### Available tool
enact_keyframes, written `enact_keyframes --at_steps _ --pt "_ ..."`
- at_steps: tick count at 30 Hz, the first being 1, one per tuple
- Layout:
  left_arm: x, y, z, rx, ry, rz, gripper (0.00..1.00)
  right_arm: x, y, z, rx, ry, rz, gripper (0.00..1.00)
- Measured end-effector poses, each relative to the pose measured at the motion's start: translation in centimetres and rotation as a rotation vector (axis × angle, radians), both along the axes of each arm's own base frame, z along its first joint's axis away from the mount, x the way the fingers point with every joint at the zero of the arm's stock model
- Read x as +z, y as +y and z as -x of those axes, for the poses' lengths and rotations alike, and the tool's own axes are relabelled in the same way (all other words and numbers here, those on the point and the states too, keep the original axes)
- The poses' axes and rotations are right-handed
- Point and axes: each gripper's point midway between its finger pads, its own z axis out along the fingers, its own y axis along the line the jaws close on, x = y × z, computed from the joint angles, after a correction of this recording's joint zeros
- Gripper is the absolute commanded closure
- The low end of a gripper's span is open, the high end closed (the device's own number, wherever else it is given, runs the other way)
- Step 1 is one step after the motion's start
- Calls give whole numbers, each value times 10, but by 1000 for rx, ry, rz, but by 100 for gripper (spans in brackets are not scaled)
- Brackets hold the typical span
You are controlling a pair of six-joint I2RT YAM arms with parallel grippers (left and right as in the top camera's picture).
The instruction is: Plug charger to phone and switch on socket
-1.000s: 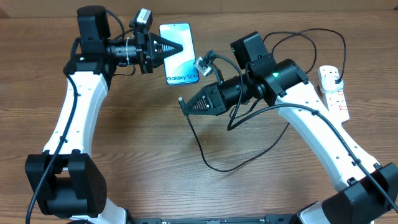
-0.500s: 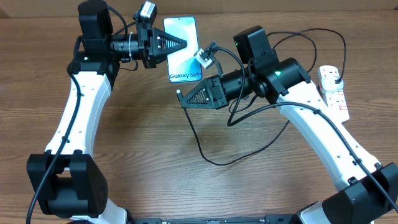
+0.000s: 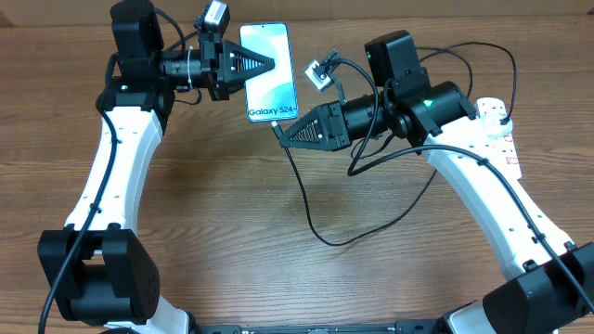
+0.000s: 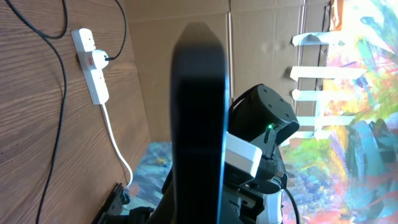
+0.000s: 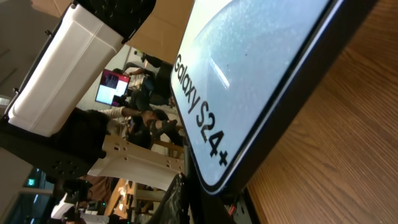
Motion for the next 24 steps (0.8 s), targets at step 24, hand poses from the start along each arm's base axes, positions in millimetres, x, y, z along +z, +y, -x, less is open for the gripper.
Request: enact_keyframes --at_steps 24 --pt "-1 5 -4 26 20 -3 96 6 3 -9 -37 29 -7 96"
